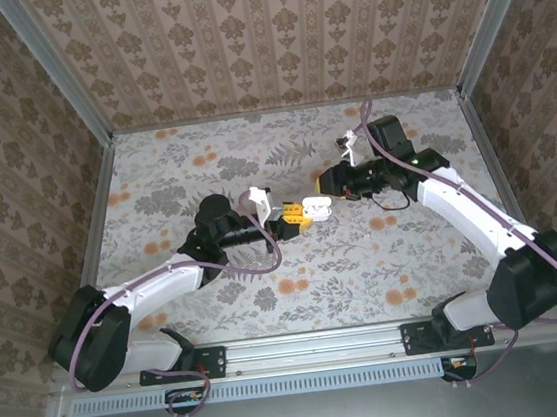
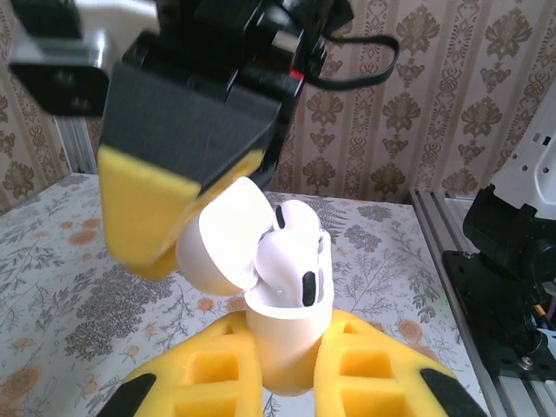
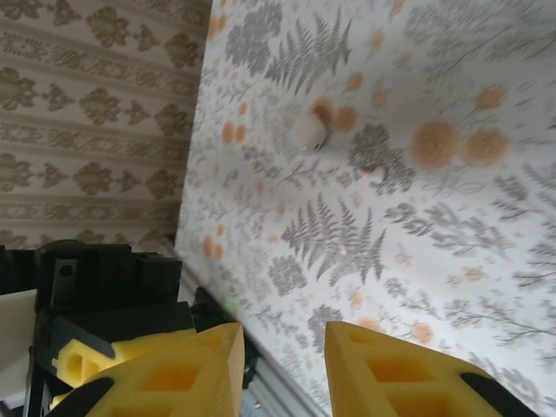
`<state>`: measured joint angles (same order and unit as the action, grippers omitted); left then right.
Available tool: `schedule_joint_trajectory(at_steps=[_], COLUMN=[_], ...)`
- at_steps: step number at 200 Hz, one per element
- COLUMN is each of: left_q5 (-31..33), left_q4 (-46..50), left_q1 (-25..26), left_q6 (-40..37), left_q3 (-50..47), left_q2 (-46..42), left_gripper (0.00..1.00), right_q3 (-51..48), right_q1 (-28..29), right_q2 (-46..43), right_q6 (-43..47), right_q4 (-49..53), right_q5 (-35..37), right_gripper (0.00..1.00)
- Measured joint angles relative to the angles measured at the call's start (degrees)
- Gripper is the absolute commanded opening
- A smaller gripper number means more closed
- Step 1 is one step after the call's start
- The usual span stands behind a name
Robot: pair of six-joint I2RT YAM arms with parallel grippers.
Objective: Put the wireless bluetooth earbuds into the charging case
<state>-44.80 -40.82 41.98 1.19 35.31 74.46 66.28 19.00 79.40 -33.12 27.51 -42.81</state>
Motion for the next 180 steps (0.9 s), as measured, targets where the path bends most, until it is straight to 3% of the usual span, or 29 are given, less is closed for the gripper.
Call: schedule_joint_trajectory(at_steps=[41,82,180], left_q5=[0.07,0.37,-3.65], left_q4=[0.09,0.44,-5.75], left_q1=[0.0,-0.39,-2.08], left_q6=[-0.42,0.11,11.1], left_q3=[-0.04,-0.04,0.02], left_q2=[0.0,0.13,3.23], left_gripper=[0.0,0.0,0.0], right_q3=[-1.11,-1.09,-1.11], right_q1=[0.17,2.58,3.15], right_q2=[0.15,-1.97,-5.97], right_q6=[-2.78,0.2,8.02], right_q4=[-4.46,-3.45,-0.96], right_q5=[-6.34,-9.09,-3.85], right_gripper=[0.28,0.27,0.22])
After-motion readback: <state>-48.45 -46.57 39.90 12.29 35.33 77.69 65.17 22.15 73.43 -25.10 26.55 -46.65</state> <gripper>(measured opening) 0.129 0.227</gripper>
